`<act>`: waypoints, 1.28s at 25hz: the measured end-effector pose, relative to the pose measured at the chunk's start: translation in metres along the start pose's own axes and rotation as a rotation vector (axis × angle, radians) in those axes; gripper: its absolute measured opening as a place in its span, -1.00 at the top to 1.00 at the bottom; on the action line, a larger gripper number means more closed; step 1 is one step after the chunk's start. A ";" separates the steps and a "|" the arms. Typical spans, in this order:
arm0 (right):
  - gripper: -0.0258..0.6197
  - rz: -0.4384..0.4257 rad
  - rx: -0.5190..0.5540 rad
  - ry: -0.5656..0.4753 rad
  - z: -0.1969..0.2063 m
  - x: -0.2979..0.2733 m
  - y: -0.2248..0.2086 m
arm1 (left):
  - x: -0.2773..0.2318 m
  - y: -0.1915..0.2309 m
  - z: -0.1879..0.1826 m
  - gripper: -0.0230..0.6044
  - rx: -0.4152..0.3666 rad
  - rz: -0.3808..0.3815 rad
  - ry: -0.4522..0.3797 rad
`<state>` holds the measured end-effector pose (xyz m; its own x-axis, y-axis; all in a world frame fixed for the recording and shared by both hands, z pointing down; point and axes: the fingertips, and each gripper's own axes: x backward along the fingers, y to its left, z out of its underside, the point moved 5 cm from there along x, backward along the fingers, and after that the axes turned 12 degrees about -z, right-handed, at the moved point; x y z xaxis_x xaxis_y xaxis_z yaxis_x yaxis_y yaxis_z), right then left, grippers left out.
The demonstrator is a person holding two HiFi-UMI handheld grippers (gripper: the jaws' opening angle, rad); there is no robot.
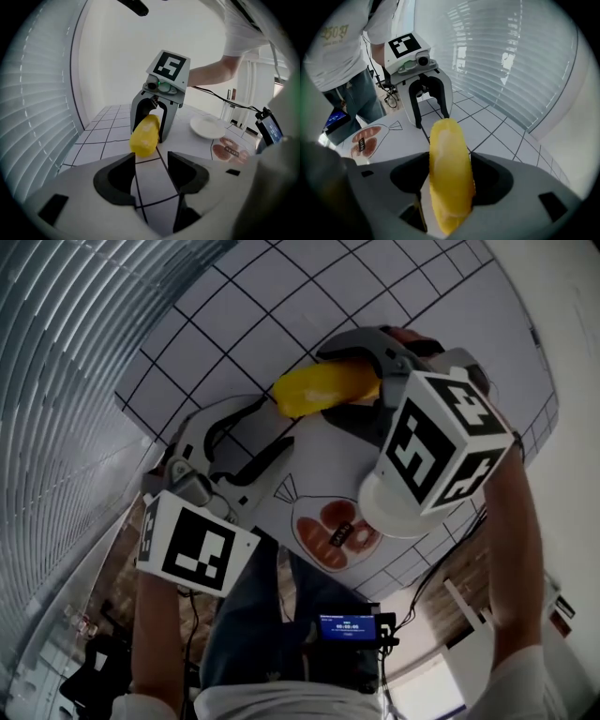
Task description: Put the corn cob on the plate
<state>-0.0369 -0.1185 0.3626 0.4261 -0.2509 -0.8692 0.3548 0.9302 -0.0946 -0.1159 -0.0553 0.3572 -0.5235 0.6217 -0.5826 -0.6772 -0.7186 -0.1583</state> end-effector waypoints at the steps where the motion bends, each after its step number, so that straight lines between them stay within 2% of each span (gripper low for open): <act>1: 0.05 -0.004 0.001 -0.003 0.000 0.001 0.000 | 0.001 0.000 -0.001 0.25 0.007 0.006 -0.011; 4: 0.05 -0.012 0.005 -0.025 0.002 0.001 0.001 | 0.004 0.000 -0.004 0.25 0.056 0.031 -0.047; 9: 0.09 -0.061 -0.069 -0.127 0.006 -0.001 -0.005 | 0.008 0.004 -0.002 0.25 0.079 0.014 -0.032; 11: 0.10 -0.019 -0.086 -0.142 0.007 -0.001 -0.005 | 0.009 0.007 0.001 0.25 0.108 0.007 -0.013; 16: 0.11 0.100 -0.143 -0.173 0.010 0.003 0.001 | 0.011 0.006 0.006 0.25 0.090 -0.001 0.009; 24: 0.11 0.237 -0.345 -0.305 0.015 0.026 -0.003 | 0.015 0.003 0.009 0.25 0.065 0.009 0.015; 28: 0.11 0.287 -0.481 -0.437 0.021 0.051 0.003 | 0.015 0.004 0.004 0.25 0.071 0.002 0.000; 32: 0.10 0.382 -0.547 -0.462 0.032 0.070 0.020 | 0.012 0.002 -0.004 0.25 0.058 0.023 -0.014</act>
<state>0.0264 -0.1264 0.3152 0.7782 0.1367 -0.6130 -0.2914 0.9432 -0.1596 -0.1217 -0.0500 0.3469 -0.5466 0.6098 -0.5740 -0.6936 -0.7137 -0.0978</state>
